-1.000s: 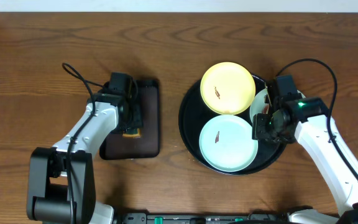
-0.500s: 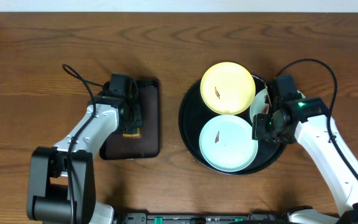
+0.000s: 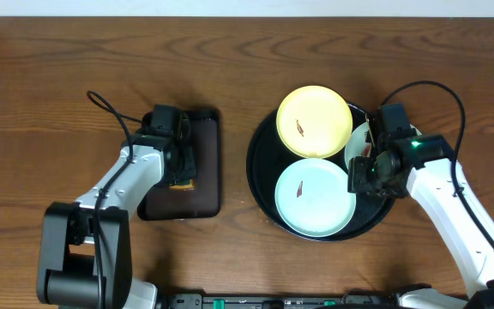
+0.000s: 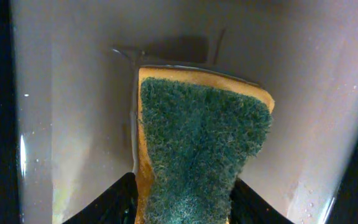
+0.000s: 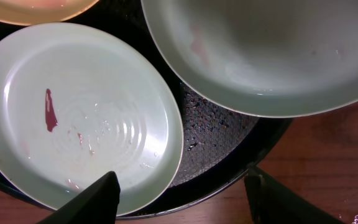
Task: Clean dirty plates on tray and stack at the side
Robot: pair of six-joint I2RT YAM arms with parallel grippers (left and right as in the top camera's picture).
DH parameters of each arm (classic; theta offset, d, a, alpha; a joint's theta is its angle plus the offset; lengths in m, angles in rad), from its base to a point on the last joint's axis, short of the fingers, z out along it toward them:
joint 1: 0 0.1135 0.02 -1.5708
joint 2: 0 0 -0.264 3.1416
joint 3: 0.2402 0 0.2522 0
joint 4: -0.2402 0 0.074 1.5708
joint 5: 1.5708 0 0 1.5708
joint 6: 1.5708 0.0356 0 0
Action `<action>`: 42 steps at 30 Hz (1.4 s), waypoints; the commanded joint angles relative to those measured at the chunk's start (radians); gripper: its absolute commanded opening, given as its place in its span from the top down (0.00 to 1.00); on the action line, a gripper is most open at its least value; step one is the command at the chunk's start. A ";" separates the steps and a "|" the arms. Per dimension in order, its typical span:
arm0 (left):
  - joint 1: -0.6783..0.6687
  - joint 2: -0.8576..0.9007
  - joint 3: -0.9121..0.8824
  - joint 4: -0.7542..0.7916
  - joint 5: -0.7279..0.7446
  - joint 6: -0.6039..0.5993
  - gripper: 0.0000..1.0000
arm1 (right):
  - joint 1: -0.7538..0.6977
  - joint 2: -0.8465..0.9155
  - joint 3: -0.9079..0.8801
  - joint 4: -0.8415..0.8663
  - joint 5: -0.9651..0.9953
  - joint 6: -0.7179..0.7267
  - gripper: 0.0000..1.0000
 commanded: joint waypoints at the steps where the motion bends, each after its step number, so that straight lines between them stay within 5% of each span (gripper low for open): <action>1: -0.002 0.010 -0.013 0.008 0.010 0.005 0.54 | 0.011 -0.008 -0.003 -0.001 0.010 0.002 0.36; 26: -0.002 0.011 -0.028 0.038 0.018 0.032 0.56 | 0.011 -0.008 -0.003 -0.020 0.010 0.003 0.35; 30: -0.002 0.012 -0.028 0.036 0.013 0.032 0.60 | 0.011 -0.008 -0.003 -0.027 0.010 0.003 0.35; 35: -0.002 0.011 -0.028 0.042 0.013 0.031 0.92 | 0.011 -0.008 -0.005 -0.050 0.010 0.003 0.34; 42: -0.001 -0.014 -0.023 0.047 0.013 0.026 0.92 | 0.011 -0.008 -0.032 -0.067 -0.020 0.003 0.37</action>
